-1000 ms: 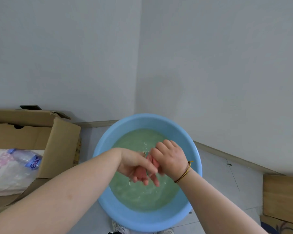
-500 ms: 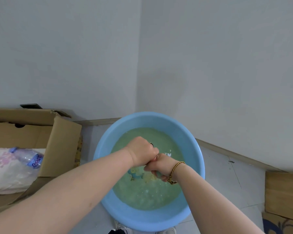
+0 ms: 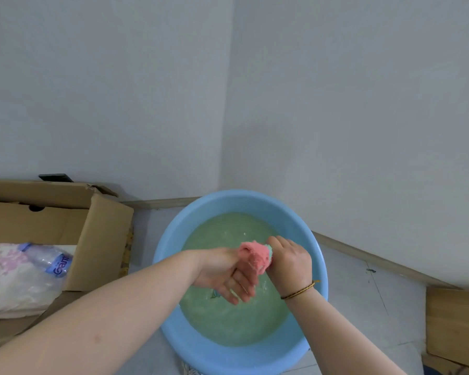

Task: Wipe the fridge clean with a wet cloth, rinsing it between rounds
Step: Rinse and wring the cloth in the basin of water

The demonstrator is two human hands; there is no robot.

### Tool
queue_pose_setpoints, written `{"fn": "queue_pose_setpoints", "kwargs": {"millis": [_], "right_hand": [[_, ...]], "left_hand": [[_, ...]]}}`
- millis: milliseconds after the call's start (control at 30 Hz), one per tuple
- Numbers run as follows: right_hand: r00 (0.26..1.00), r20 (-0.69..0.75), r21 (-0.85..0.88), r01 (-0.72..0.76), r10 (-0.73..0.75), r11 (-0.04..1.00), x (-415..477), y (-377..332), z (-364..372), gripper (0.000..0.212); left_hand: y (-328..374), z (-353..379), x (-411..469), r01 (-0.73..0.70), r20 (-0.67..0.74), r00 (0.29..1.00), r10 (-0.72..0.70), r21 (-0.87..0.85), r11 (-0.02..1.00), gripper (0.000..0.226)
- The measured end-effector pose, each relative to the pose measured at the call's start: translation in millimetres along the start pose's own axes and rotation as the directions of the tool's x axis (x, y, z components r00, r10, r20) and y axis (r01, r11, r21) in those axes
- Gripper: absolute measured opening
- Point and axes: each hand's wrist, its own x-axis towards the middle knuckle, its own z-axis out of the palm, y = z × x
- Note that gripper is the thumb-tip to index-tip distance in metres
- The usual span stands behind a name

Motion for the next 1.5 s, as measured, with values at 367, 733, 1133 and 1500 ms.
{"fn": "queue_pose_setpoints", "kwargs": {"millis": [367,733,1133,1500], "right_hand": [[0.839,-0.123,-0.159,0.510,-0.529,0.846,9.9,12.2,-4.2,0.047],[0.509,0.819,-0.030,-0.422,0.264,0.906,13.9,-47.4,-20.6,0.031],[0.195,0.979,0.164,-0.924,0.057,0.345,23.1,-41.5,-39.4,0.039],[0.540,0.638,0.326,-0.835,0.549,0.444,-10.8,-20.0,-44.9,0.032]], "left_hand": [[1.6,21.3,0.7,0.006,0.066,0.998,0.000,-0.087,0.996,0.019],[16.2,8.4,-5.4,0.252,-0.174,0.900,0.400,0.956,-0.150,0.019],[39.8,1.3,-14.4,0.208,0.059,0.896,0.440,0.819,-0.534,0.026],[19.6,13.3,-19.3,-0.147,-0.439,0.769,0.465,0.586,0.797,0.055]]}}
